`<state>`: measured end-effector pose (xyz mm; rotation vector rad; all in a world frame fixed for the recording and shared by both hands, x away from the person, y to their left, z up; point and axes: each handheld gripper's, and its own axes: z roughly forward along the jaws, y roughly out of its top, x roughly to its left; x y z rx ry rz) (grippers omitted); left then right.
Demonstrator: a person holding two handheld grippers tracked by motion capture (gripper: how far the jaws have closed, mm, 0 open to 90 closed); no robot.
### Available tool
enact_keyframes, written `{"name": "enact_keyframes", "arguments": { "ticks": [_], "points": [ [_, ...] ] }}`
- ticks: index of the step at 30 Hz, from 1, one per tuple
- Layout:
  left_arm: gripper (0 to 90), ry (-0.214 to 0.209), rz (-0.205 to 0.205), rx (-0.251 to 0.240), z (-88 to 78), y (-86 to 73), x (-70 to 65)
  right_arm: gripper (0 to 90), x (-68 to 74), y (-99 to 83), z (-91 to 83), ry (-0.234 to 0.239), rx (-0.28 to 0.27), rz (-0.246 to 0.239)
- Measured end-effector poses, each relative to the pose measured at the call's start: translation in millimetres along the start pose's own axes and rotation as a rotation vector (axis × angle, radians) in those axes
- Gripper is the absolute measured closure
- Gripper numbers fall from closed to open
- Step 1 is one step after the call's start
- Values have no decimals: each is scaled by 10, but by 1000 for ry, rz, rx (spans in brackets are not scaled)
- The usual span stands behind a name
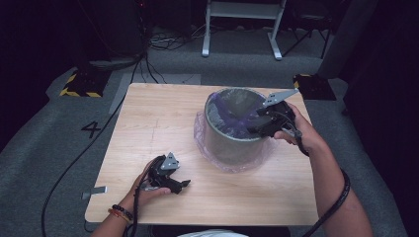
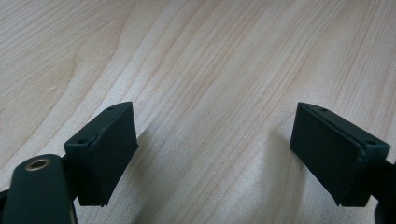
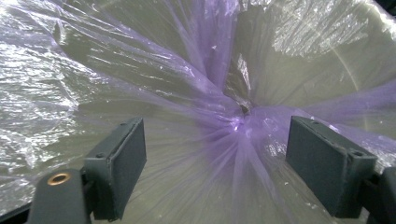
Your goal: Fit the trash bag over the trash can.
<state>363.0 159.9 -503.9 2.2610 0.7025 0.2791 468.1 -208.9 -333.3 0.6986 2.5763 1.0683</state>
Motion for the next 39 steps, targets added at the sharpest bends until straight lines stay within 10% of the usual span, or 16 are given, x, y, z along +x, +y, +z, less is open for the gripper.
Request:
{"name": "enact_keyframes", "arguments": {
  "ticks": [25, 39],
  "points": [
    [144, 0, 0, 0, 1, 0, 0, 230, -29, 27, 45, 52, 130, 23],
    [145, 0, 0, -1, 1, 0, 0, 214, -5, 3, 14, 38, 55, 17]
  ]
}}
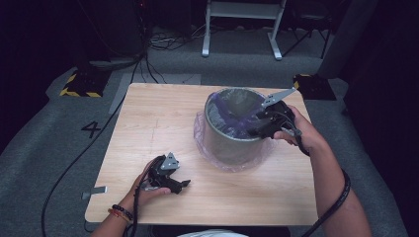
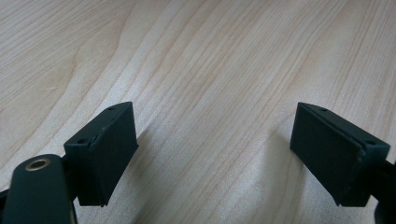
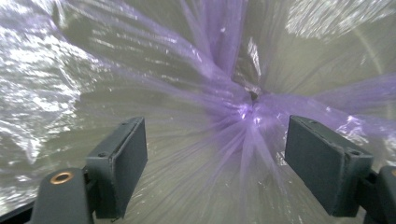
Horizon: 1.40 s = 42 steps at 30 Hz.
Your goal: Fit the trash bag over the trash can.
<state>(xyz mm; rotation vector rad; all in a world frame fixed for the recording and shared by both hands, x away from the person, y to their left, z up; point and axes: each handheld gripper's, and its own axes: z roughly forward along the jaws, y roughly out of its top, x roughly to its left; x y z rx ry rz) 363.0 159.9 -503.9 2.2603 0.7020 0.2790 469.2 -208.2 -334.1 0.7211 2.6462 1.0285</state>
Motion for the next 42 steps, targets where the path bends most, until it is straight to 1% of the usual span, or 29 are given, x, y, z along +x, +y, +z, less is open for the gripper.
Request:
{"name": "enact_keyframes", "arguments": {
  "ticks": [6, 8, 10, 12, 22, 35, 42],
  "points": [
    [144, 0, 0, 0, 0, 0, 0, 213, -11, -35, -72, -10, -64, 14],
    [144, 0, 0, 0, 0, 0, 0, 213, -12, -46, -112, -23, -87, 23],
    [144, 0, 0, 0, 0, 0, 0, 213, -3, -59, -163, -23, -118, 23],
    [144, 0, 0, 0, 0, 0, 0, 213, 11, -72, -205, -24, -134, 18],
    [144, -1, 1, 1, 0, 0, 0, 212, 52, -142, -364, -47, -174, 12],
    [144, -1, 0, 1, 0, 0, 0, 206, 111, -212, -495, -56, -191, -8],
    [144, -1, 0, 1, 0, 0, 0, 204, 144, -256, -550, -76, -204, -15]
  ]
}}
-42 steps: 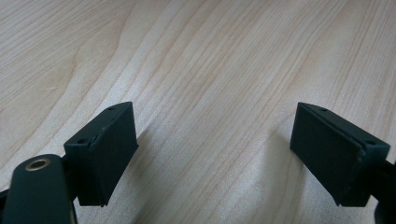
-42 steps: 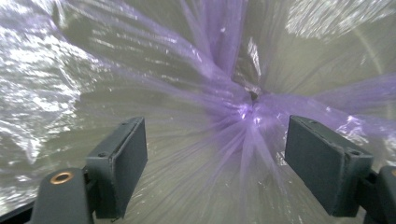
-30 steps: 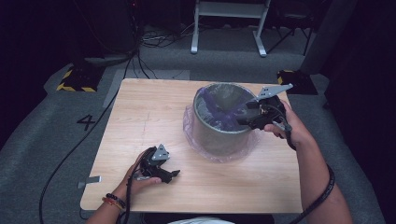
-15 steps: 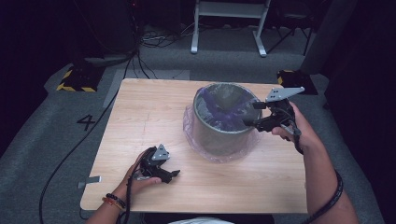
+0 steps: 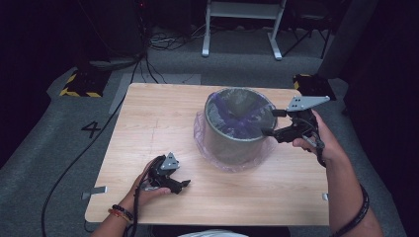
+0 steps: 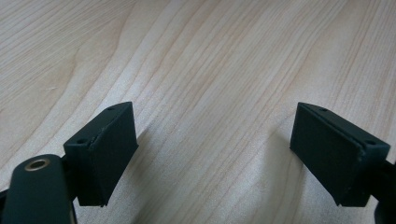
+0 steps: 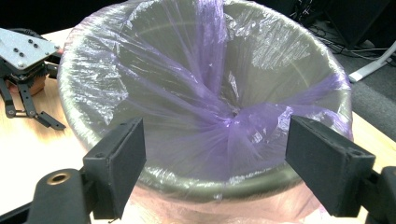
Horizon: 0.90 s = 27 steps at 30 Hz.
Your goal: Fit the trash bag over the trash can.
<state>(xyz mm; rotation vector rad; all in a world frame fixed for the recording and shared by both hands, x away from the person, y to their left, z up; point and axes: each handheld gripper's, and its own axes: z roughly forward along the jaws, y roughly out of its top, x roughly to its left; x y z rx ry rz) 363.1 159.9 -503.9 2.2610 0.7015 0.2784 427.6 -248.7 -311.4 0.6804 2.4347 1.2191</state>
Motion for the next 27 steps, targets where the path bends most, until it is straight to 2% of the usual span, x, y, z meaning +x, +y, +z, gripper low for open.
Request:
{"name": "enact_keyframes", "arguments": {
  "ticks": [15, 27],
  "points": [
    [144, 0, -1, 0, 0, 0, -1, 195, 56, -105, -120, -48, -22, -25],
    [144, 0, -1, 0, 0, 0, -1, 181, 107, -265, -206, -60, -36, -26]
  ]
}}
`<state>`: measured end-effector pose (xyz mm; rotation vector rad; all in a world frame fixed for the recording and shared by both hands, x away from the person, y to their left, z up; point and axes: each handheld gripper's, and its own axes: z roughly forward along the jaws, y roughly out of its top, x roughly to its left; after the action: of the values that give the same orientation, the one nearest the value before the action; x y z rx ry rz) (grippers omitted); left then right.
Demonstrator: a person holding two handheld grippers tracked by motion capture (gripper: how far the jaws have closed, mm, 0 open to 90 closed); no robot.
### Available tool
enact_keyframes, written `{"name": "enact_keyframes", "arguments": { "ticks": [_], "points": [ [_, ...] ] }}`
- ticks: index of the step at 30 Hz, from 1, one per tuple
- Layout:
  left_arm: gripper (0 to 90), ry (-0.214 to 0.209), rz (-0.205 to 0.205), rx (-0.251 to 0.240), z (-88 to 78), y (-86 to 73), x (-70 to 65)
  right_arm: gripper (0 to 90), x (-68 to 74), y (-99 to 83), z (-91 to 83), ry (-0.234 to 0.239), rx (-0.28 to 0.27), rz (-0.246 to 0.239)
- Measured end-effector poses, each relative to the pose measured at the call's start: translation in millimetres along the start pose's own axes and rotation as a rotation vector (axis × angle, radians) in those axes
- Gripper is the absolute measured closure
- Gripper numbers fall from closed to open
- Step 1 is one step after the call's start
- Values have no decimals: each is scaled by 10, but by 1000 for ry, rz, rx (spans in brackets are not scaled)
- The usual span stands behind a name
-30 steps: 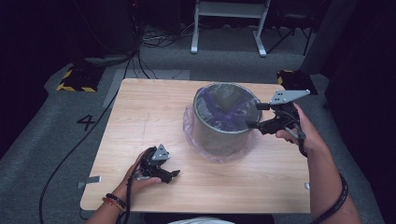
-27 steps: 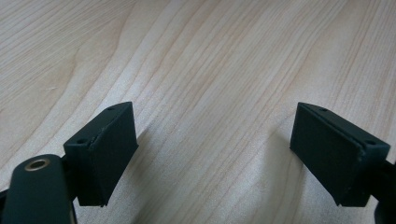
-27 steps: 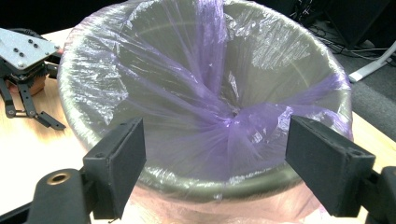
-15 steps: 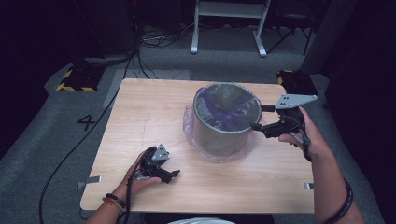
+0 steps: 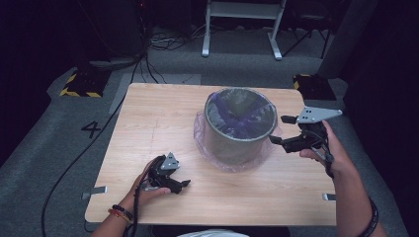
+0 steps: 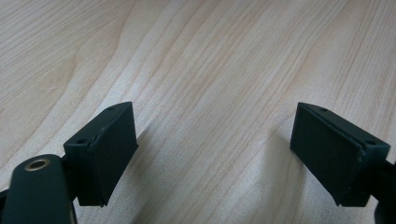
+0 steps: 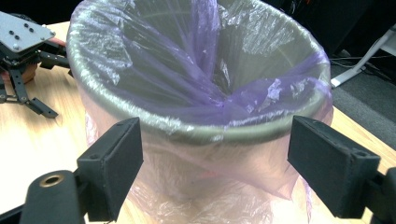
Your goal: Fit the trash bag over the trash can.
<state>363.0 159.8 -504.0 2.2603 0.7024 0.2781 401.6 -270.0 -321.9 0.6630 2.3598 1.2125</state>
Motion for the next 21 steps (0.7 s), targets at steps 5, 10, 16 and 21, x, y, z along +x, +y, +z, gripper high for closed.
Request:
{"name": "enact_keyframes", "arguments": {
  "ticks": [5, 10, 16, 21],
  "points": [
    [143, 0, 1, 0, 0, 0, 1, 178, 25, -86, -27, -20, 9, -7],
    [144, 0, 1, 0, 0, 0, 1, 177, 45, -215, -33, -28, 27, -9],
    [144, 0, 1, 0, 0, 0, 1, 176, 60, -369, 10, -44, 60, -14],
    [144, 0, 1, 0, 0, 0, 0, 176, 94, -496, 70, -55, 97, -22]
  ]
}}
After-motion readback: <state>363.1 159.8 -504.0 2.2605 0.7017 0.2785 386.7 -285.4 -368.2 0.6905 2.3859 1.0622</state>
